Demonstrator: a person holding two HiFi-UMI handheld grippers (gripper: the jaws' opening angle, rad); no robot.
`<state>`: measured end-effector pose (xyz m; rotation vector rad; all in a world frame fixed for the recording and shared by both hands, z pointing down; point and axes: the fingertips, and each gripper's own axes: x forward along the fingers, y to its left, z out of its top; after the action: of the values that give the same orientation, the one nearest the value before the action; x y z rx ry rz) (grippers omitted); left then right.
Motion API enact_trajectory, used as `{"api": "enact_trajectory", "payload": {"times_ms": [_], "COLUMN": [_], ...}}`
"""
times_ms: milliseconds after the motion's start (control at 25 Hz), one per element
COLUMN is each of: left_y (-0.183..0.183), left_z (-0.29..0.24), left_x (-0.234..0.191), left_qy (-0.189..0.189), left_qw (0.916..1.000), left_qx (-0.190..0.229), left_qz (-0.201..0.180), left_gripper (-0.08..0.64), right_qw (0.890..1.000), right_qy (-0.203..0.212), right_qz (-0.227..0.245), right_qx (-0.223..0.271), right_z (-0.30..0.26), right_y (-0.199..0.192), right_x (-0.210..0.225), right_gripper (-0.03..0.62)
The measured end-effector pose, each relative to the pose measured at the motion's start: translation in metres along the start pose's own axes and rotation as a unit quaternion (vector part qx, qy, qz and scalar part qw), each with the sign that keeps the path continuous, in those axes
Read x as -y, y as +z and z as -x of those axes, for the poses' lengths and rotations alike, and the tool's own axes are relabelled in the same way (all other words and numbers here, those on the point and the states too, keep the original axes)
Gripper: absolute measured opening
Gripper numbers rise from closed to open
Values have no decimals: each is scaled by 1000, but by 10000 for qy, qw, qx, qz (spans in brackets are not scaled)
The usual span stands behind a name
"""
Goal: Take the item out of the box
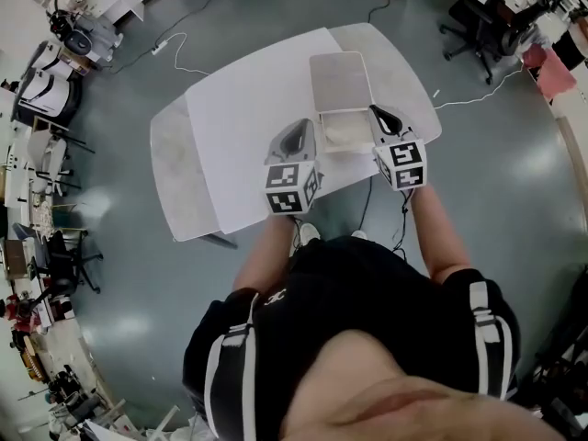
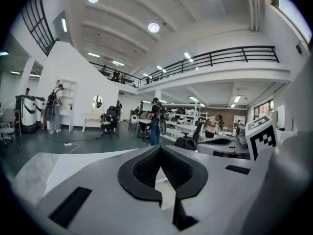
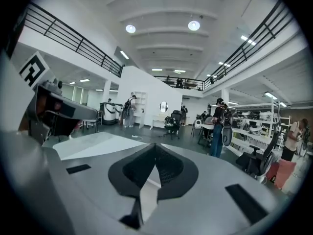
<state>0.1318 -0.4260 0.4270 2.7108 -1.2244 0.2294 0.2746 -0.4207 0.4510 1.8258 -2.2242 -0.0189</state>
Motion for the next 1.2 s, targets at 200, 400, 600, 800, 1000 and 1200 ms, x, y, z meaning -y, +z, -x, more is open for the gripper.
{"api": "enact_trajectory", "payload": {"times_ms": [200, 400, 600, 800, 1000, 1200], "left_y": [-8, -4, -7, -13, -12, -16], "left_z": [-5, 3, 16, 24, 39, 51], "left_x": [-10, -33, -61, -80, -98, -114], "left_qy": [186, 369, 581, 762, 940, 1137], "left_qw": [9997, 9991, 9978, 9961, 9943, 9920], "left_qx": [-14, -49, -56, -65, -24, -41], "left_qz": [131, 182, 313, 431, 496, 545], "left_gripper": [14, 14, 14, 14, 14, 14], "right_qw": [9980, 9927, 9838, 9724, 9595, 9429], "right_qy": [371, 777, 1121, 1420, 1631, 1866], "right_qz": [148, 23, 66, 222, 287, 236], "right_qx": [-486, -917, -1397, -1840, -2281, -2748], "right_z": [-20, -45, -68, -87, -102, -117], "right_y": [-30, -45, -63, -88, -111, -143], "right_x": [-7, -23, -45, -60, -71, -78], "right_gripper": [14, 20, 97, 103, 105, 109]}}
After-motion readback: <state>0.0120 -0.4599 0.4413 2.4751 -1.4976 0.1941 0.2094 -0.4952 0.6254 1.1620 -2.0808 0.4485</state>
